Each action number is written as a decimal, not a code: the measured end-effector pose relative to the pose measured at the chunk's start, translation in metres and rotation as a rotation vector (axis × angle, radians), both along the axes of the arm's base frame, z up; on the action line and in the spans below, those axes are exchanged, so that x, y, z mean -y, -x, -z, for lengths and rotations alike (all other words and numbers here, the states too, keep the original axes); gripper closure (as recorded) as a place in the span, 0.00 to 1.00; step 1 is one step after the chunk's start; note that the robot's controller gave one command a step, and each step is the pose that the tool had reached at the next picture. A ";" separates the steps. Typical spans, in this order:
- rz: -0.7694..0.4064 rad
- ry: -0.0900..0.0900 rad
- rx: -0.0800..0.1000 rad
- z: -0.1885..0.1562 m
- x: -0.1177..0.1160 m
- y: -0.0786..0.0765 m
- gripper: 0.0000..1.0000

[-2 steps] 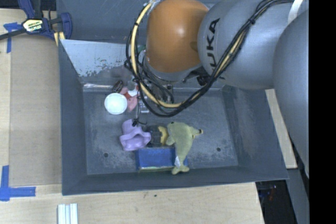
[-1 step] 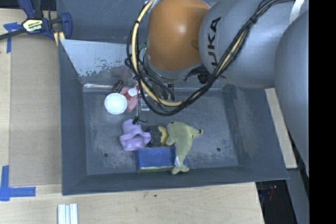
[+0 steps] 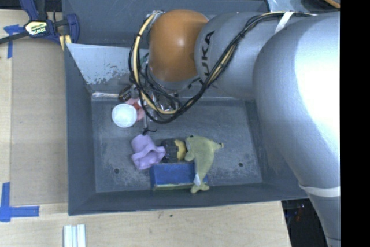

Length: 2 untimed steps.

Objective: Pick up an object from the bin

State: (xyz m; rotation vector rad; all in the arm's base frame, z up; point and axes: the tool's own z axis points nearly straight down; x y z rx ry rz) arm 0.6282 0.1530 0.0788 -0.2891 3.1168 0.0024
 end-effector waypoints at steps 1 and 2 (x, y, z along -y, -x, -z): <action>0.047 -0.002 0.004 -0.085 0.000 0.001 0.00; 0.027 0.003 -0.014 -0.021 -0.006 0.006 0.00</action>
Offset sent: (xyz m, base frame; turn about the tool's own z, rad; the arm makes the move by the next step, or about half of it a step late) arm -0.0058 0.0069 0.0212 0.0259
